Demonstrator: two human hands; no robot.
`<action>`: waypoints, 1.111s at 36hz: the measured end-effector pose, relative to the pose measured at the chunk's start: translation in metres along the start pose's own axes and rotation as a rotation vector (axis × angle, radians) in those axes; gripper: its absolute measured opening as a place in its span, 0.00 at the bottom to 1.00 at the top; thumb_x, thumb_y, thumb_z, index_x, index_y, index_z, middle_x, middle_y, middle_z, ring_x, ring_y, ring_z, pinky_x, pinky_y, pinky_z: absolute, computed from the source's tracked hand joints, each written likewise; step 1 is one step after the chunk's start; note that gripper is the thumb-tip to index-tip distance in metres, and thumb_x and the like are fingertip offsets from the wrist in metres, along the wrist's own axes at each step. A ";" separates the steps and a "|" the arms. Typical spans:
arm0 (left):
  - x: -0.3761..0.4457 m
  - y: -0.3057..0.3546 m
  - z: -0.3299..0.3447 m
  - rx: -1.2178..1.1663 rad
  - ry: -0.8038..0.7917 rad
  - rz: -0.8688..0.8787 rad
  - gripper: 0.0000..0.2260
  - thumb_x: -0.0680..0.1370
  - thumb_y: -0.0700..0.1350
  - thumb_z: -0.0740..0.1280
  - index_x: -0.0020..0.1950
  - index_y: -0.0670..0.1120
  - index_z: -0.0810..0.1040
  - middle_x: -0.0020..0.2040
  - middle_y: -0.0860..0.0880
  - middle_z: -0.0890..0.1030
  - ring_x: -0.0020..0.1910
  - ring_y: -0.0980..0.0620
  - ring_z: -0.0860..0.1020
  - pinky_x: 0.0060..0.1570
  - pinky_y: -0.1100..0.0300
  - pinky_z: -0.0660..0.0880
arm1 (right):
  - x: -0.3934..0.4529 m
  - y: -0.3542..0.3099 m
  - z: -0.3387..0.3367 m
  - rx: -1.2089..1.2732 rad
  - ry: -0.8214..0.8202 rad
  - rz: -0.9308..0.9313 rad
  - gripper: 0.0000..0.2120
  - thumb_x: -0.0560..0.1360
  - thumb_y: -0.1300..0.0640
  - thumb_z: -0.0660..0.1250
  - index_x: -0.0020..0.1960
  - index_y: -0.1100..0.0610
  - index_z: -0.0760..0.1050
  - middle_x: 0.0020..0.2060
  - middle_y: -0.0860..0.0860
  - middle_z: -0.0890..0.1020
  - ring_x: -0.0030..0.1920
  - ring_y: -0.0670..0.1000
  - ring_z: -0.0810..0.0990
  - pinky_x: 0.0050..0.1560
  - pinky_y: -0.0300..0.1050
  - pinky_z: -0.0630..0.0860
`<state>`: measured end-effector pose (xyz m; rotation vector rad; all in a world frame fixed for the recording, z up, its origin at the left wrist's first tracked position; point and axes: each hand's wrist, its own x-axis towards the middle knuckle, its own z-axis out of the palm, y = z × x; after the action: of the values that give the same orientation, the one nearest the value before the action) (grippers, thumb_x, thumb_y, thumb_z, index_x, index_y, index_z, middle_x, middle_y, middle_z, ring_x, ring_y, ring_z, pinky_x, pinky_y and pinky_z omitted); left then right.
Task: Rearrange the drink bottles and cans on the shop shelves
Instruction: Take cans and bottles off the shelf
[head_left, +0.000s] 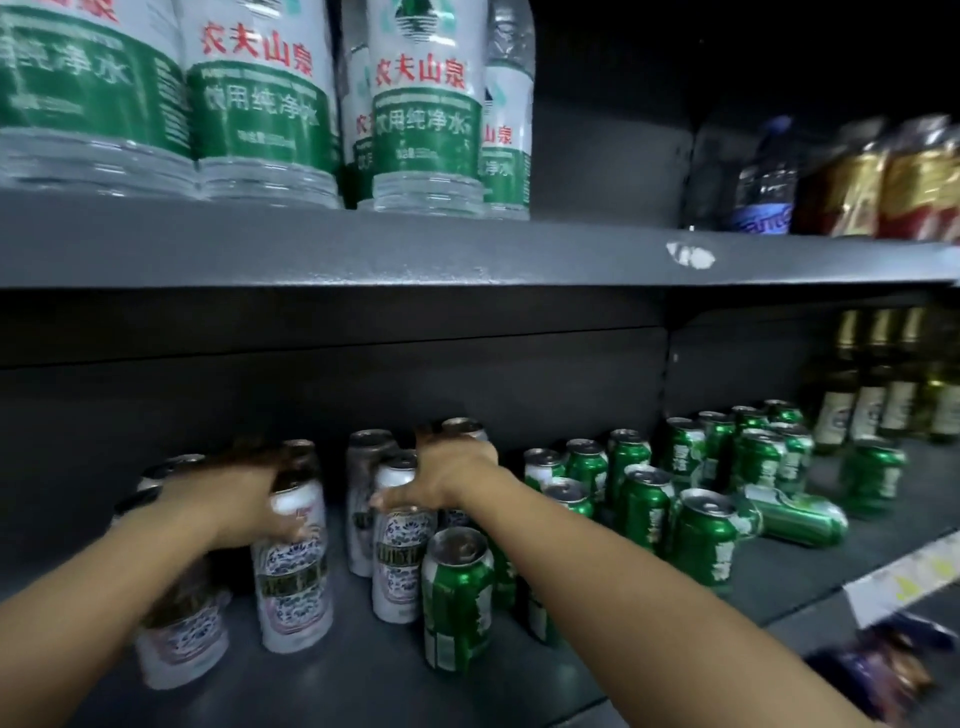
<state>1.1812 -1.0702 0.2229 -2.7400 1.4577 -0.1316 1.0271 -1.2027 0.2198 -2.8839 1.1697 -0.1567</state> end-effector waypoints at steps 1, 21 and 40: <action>-0.002 0.004 -0.003 -0.008 0.023 0.009 0.40 0.72 0.67 0.66 0.77 0.54 0.53 0.75 0.48 0.63 0.69 0.49 0.68 0.61 0.61 0.70 | -0.001 0.001 -0.001 -0.021 0.000 0.003 0.44 0.70 0.26 0.59 0.75 0.54 0.59 0.72 0.52 0.67 0.70 0.55 0.68 0.62 0.50 0.69; -0.015 0.247 -0.023 -0.206 0.326 0.515 0.27 0.75 0.63 0.64 0.71 0.53 0.66 0.67 0.50 0.69 0.66 0.47 0.67 0.61 0.53 0.69 | -0.105 0.243 -0.010 0.248 0.732 0.368 0.14 0.83 0.47 0.49 0.45 0.54 0.66 0.41 0.55 0.77 0.45 0.59 0.77 0.36 0.47 0.62; 0.002 0.469 -0.004 -0.178 0.128 0.608 0.25 0.76 0.60 0.64 0.70 0.53 0.67 0.67 0.48 0.70 0.66 0.46 0.67 0.63 0.52 0.67 | -0.127 0.445 0.041 -0.033 0.188 0.312 0.17 0.77 0.55 0.62 0.65 0.52 0.71 0.59 0.57 0.79 0.59 0.60 0.76 0.53 0.48 0.72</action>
<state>0.7943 -1.3343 0.1940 -2.2980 2.3569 -0.1629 0.6328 -1.4343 0.1410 -2.7134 1.6487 -0.4095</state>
